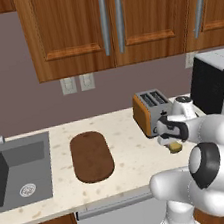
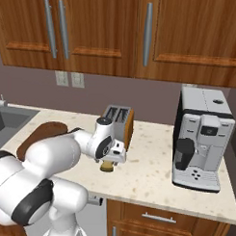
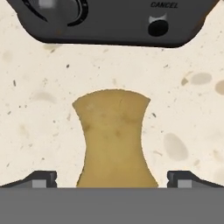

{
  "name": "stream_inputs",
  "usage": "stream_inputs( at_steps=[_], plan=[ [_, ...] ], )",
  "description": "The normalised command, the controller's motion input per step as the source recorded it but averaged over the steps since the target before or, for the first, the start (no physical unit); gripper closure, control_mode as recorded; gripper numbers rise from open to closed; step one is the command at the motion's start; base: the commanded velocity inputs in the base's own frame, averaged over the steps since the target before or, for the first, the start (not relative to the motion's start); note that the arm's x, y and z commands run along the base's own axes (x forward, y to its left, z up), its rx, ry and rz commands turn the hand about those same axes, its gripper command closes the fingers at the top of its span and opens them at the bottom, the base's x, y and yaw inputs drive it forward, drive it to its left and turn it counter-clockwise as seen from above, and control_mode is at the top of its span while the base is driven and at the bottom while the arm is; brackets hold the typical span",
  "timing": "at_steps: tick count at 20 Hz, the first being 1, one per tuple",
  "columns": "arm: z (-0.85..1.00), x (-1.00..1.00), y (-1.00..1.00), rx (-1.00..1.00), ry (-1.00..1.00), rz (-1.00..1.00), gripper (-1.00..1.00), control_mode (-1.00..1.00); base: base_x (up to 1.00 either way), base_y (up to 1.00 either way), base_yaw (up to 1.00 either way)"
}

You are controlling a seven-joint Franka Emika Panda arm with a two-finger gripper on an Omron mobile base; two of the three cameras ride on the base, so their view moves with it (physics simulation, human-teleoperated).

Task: Pick up the sponge from the counter and clean the cutting board by briefly scrubbing or pressing down on the cutting board. Once finished, release the sponge.

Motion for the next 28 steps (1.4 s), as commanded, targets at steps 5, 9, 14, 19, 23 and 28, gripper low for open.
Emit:
stream_inputs(
  at_steps=[5,9,14,19,23,28],
  plan=[
    [-0.01,0.17,0.0,0.0,0.0,0.0,-1.0,-1.0,0.0,0.0,0.0],
    [-0.05,0.27,0.0,0.0,0.0,0.0,-1.0,-1.0,0.0,0.0,0.0],
    [-0.02,0.15,0.0,0.0,0.0,0.0,-1.0,-1.0,0.0,0.0,0.0],
    [-0.04,0.0,0.0,0.0,0.0,0.0,-1.0,-1.0,0.0,0.0,0.0],
    [0.0,0.0,0.0,0.0,0.0,0.0,-1.0,-1.0,0.0,0.0,0.0],
    [-0.01,0.0,0.0,0.0,0.0,0.0,-1.0,-1.0,0.0,0.0,0.0]
  ],
)
